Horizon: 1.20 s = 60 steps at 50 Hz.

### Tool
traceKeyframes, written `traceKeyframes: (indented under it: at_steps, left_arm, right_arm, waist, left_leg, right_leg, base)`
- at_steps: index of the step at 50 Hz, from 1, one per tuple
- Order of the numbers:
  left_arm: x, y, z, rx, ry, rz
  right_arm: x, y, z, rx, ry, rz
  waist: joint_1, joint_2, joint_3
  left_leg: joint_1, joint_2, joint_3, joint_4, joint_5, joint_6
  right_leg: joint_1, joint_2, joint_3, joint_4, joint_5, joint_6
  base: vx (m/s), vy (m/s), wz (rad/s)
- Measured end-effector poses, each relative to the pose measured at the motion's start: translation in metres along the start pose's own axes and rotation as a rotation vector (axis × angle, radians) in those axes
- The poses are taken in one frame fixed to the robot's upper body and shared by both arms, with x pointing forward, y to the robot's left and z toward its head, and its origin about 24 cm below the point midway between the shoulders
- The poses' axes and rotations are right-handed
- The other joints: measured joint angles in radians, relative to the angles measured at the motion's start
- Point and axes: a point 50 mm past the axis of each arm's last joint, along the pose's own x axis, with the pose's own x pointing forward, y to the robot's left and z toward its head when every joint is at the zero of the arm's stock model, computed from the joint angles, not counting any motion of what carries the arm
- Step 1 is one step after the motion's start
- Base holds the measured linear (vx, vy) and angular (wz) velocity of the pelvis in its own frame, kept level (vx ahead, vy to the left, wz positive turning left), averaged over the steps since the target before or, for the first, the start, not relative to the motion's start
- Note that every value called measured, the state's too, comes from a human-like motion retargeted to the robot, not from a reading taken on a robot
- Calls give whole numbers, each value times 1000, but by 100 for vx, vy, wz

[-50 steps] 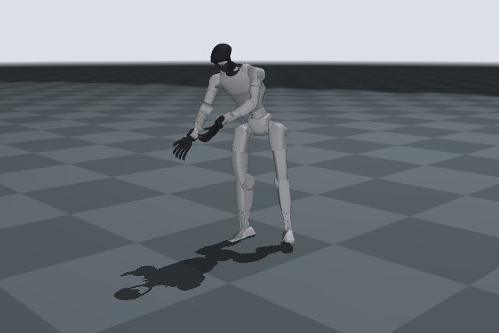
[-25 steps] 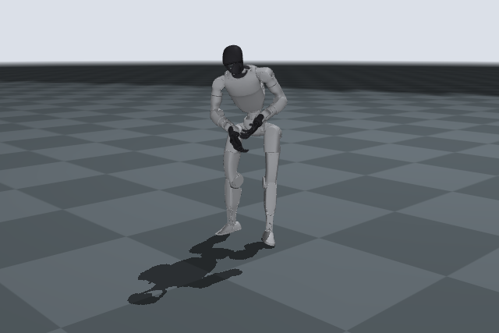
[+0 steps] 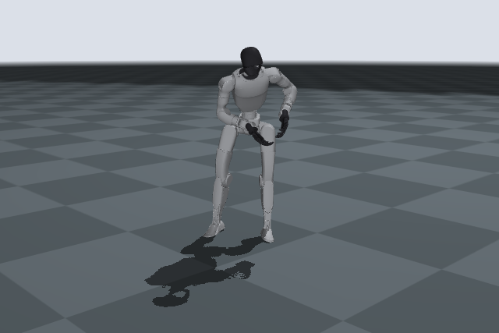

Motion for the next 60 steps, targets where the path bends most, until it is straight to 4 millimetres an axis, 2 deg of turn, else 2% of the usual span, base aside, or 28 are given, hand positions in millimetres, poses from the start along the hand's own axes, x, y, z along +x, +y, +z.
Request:
traceKeyframes:
  at_steps: [3,5,10,12,14,15,17,23,27,30,33,34,35,36,37,41,42,43,44,45,46,48,50,55,56,57,58,60]
  left_arm:
    - [28,-21,5,10,-49,-77]
    - [59,-43,9,44,-92,-130]
    - [143,-89,4,240,-58,-95]
    - [164,-99,2,329,-34,-30]
    - [172,-100,6,369,-51,17]
    - [172,-99,7,365,-59,32]
    - [157,-89,4,303,-80,4]
    - [65,-30,-20,-24,0,-24]
    - [9,-1,-33,-123,98,47]
    - [-7,-3,-41,-182,160,72]
    - [5,-29,-46,-221,167,10]
    - [16,-41,-44,-192,140,-37]
    - [28,-54,-42,-144,101,-95]
    - [40,-75,-47,-113,119,-195]
    - [51,-95,-49,-90,129,-273]
    - [101,-169,-47,-69,143,-348]
    - [111,-184,-47,-57,156,-340]
    - [119,-195,-45,-45,176,-318]
    - [125,-202,-43,-14,165,-303]
    - [130,-206,-41,26,139,-292]
    - [132,-204,-39,53,129,-284]
    - [133,-195,-38,92,113,-283]
    - [127,-176,-40,97,110,-294]
    - [81,-108,-60,27,145,-217]
    - [70,-90,-60,-22,128,-125]
    - [57,-73,-59,-55,116,-57]
    - [45,-60,-59,-60,115,-42]
    - [22,-36,-54,-63,98,-27]
  right_arm:
    - [15,-8,4,32,-10,-78]
    - [37,-16,22,11,-53,-124]
    - [83,-60,109,20,-236,-438]
    - [86,-69,144,93,-326,-550]
    - [87,-61,165,135,-402,-567]
    - [86,-58,168,141,-426,-555]
    - [79,-49,153,94,-433,-456]
    - [26,-28,57,113,-263,-213]
    - [0,-23,10,29,-96,-148]
    - [-9,-30,-11,49,28,-206]
    - [-2,-42,6,47,-7,-261]
    - [11,-48,28,-687,-147,-210]
    - [26,-62,73,-1774,-463,-250]
    - [34,-57,77,-2257,-227,147]
    - [37,-65,90,-2617,52,301]
    - [50,-90,175,-2872,273,-80]
    - [52,-93,194,-2781,327,-220]
    - [54,-95,208,-2454,339,-350]
    - [55,-98,219,-2559,400,-402]
    - [53,-100,232,-2880,514,-424]
    - [55,-96,235,-2881,519,-444]
    - [60,-85,232,-2904,462,-432]
    - [63,-68,214,-2926,295,-323]
    - [43,-36,123,-2884,-170,198]
    - [34,-15,108,-2481,-630,99]
    - [21,-4,98,-2190,-881,-3]
    - [12,2,83,-2178,-974,110]
    - [-4,18,65,-2308,-1373,333]
  waist:
    - [10,9,0]
    - [10,4,0]
    - [-27,-13,0]
    - [-39,-26,-6]
    - [-20,-55,-36]
    - [-27,-58,-41]
    - [-51,-42,-41]
    - [-101,39,-10]
    - [-104,73,-15]
    - [-131,91,-19]
    - [-178,97,-20]
    - [-190,98,-20]
    - [-200,99,-19]
    - [-220,101,-18]
    - [-237,101,-18]
    - [-283,86,-27]
    - [-296,82,-27]
    - [-311,78,-25]
    - [-321,74,-28]
    - [-329,70,-32]
    - [-340,67,-33]
    - [-354,64,-34]
    - [-356,64,-34]
    - [-313,86,-22]
    - [-299,90,-22]
    - [-284,96,-21]
    - [-271,106,-20]
    - [-245,127,-16]
  left_leg:
    - [-10,21,-3,0,13,0]
    - [-18,32,-11,0,20,0]
    - [-1,51,-33,0,32,0]
    - [-10,55,-36,0,33,0]
    - [-58,60,-10,0,34,0]
    - [-60,60,-10,0,33,0]
    - [-36,64,-17,0,29,0]
    - [72,87,-5,0,33,0]
    - [120,119,59,0,50,0]
    - [162,144,114,0,69,0]
    - [208,163,169,0,87,0]
    - [225,170,187,0,91,1]
    - [243,178,206,0,94,2]
    - [252,173,218,0,99,17]
    - [261,171,230,0,104,28]
    - [279,177,244,0,119,42]
    - [283,180,242,0,122,45]
    - [286,185,237,0,123,47]
    - [287,190,234,0,123,49]
    - [287,195,232,0,124,51]
    - [286,199,227,0,121,53]
    - [283,203,212,0,111,57]
    - [274,200,190,0,96,60]
    - [221,150,127,0,61,58]
    - [204,141,125,0,58,47]
    - [186,131,125,0,54,39]
    - [168,119,130,0,52,34]
    - [131,100,150,0,44,19]
  right_leg:
    - [-53,-3,-45,-61,49,0]
    - [-87,-10,-74,-99,65,0]
    - [-130,-21,-124,-152,41,0]
    - [-154,-30,-132,-152,26,0]
    - [-224,-35,-119,-152,35,0]
    - [-227,-41,-130,-152,39,0]
    - [-198,-49,-166,-152,59,0]
    - [-84,-42,-227,-152,120,0]
    - [-58,-18,-201,-137,97,0]
    - [-35,-2,-187,-109,56,0]
    - [-3,8,-180,-81,16,0]
    - [7,10,-177,-68,0,0]
    - [17,13,-173,-53,-17,0]
    - [24,7,-172,-45,-25,0]
    - [30,2,-172,-37,-32,0]
    - [40,-1,-172,-4,-63,0]
    - [41,0,-171,4,-70,0]
    - [42,2,-170,11,-77,0]
    - [40,8,-168,15,-82,0]
    - [37,14,-166,18,-86,0]
    - [34,22,-162,20,-89,0]
    - [31,38,-153,20,-95,0]
    - [29,54,-142,16,-98,0]
    - [43,71,-117,-1,-103,0]
    - [46,74,-114,-3,-106,0]
    - [49,75,-110,-4,-108,0]
    - [53,74,-107,-4,-110,0]
    - [59,73,-101,-2,-114,0]
  base:
    - [-5,-28,2]
    - [-7,-30,13]
    - [-6,-32,21]
    - [5,-28,-1]
    - [13,-27,-33]
    - [17,-28,2]
    - [19,-31,38]
    - [22,-34,6]
    - [27,-32,-32]
    - [26,-29,-28]
    - [23,-25,-19]
    - [22,-23,-24]
    - [19,-18,-18]
    - [16,-15,-8]
    - [12,-12,3]
    - [11,-13,3]
    - [10,-15,1]
    - [10,-16,-4]
    - [9,-18,-13]
    - [9,-19,-21]
    - [9,-19,-24]
    - [10,-20,-28]
    - [11,-19,-33]
    - [14,-11,-25]
    - [15,-4,-17]
    - [15,-2,-17]
    - [14,1,-17]
    - [14,5,-18]
